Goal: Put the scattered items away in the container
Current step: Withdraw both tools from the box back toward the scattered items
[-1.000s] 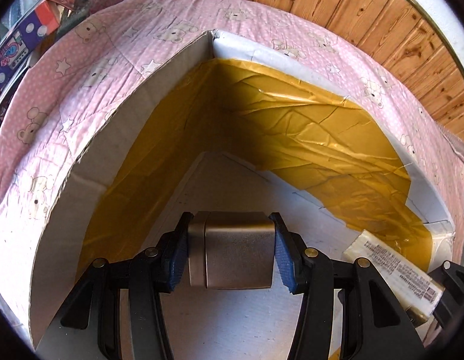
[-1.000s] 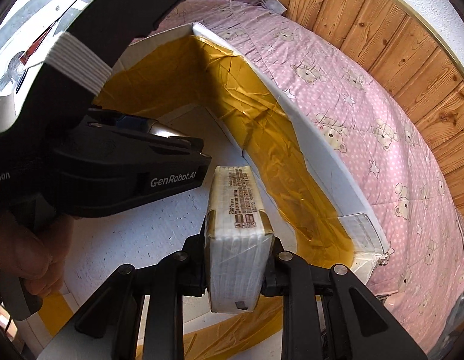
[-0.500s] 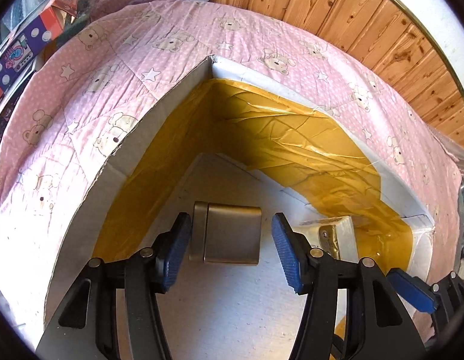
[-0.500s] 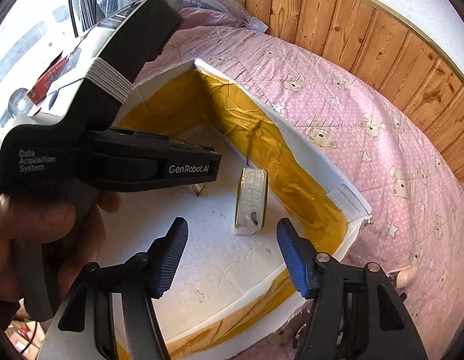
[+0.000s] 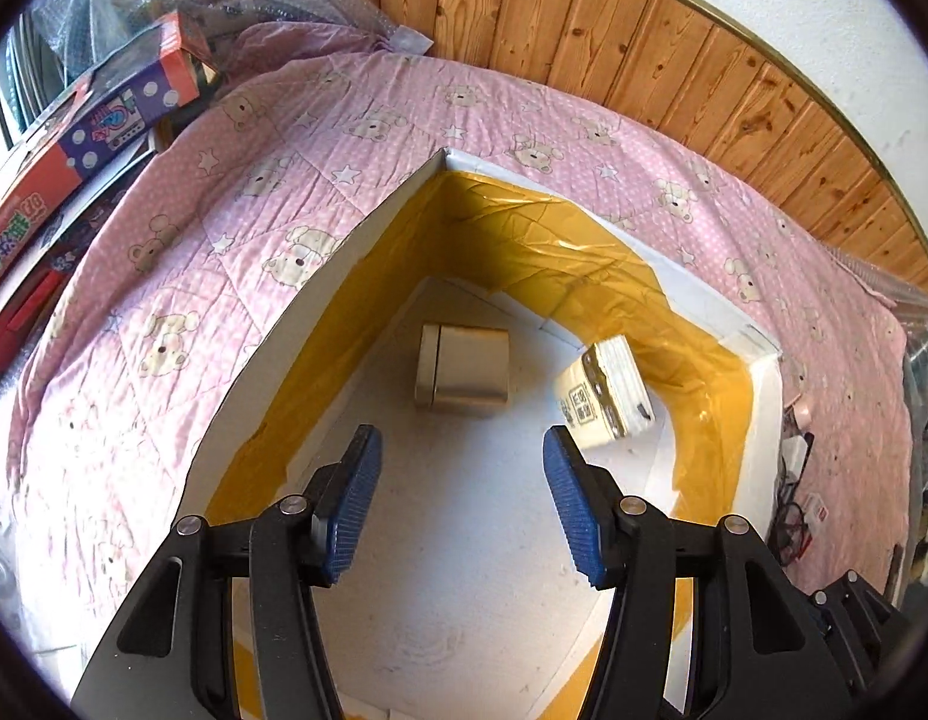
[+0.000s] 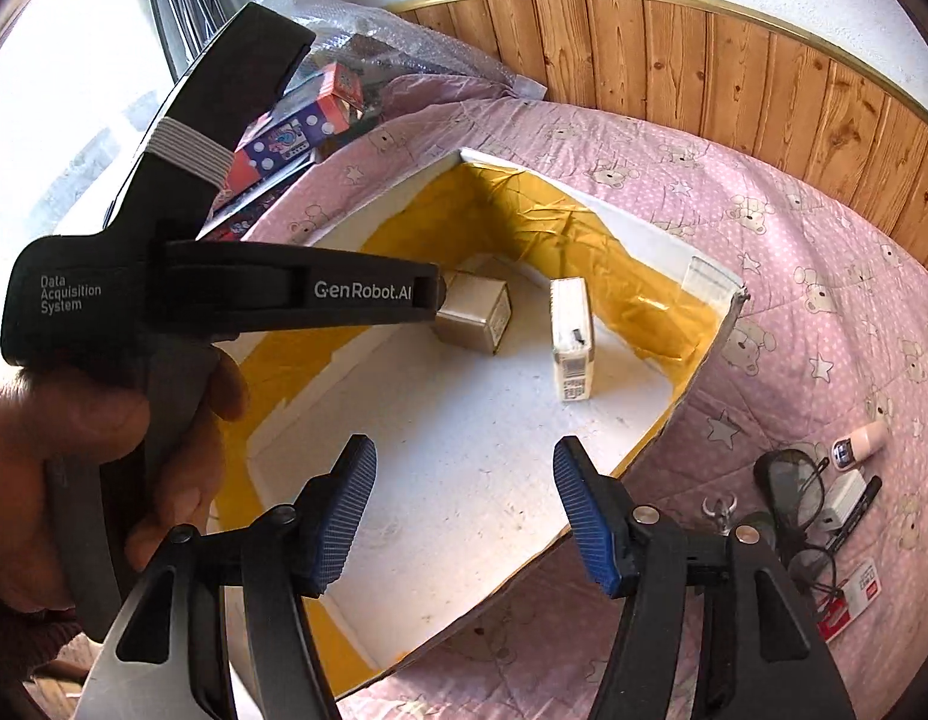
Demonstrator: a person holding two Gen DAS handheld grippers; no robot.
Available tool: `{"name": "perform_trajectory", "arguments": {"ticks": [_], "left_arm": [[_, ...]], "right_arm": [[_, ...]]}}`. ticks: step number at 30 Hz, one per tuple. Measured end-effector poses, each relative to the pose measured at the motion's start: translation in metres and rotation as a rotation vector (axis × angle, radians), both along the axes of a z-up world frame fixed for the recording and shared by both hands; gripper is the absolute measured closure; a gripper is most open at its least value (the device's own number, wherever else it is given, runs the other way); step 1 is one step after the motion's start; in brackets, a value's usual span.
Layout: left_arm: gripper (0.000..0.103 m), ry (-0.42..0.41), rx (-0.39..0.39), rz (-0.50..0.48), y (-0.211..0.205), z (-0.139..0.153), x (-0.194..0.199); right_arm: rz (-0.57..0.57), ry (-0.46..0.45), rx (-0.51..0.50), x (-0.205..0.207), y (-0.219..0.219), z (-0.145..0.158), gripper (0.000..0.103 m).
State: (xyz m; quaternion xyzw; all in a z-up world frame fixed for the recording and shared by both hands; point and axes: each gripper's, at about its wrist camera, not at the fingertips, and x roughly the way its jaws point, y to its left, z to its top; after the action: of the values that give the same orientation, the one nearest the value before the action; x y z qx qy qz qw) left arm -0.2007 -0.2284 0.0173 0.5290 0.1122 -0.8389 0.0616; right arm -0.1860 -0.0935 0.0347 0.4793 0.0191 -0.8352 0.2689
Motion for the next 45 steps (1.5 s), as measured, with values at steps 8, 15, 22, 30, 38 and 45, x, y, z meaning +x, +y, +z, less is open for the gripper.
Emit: {"name": "perform_trajectory", "arguments": {"ticks": [8, 15, 22, 30, 38, 45], "left_arm": [[0.044, 0.094, -0.035, 0.018, 0.016, 0.027, 0.083], [0.044, 0.176, -0.102, 0.01, 0.049, 0.043, 0.15], [0.044, 0.229, -0.111, 0.003, 0.086, 0.046, 0.203], [0.044, 0.244, -0.079, -0.059, 0.137, 0.045, 0.225], [0.044, 0.185, -0.033, -0.192, 0.203, 0.019, 0.203], [0.044, 0.139, 0.0, -0.267, 0.24, -0.006, 0.164]], "right_arm": [[-0.032, 0.094, -0.143, 0.072, 0.019, 0.021, 0.04], [-0.044, 0.164, -0.206, 0.123, 0.053, 0.022, 0.04], [-0.062, 0.195, -0.251, 0.163, 0.093, 0.019, 0.04], [-0.123, 0.22, -0.227, 0.188, 0.144, 0.014, 0.04], [-0.273, 0.173, -0.224, 0.186, 0.208, -0.009, 0.05], [-0.379, 0.104, -0.222, 0.159, 0.247, -0.036, 0.056]]}}
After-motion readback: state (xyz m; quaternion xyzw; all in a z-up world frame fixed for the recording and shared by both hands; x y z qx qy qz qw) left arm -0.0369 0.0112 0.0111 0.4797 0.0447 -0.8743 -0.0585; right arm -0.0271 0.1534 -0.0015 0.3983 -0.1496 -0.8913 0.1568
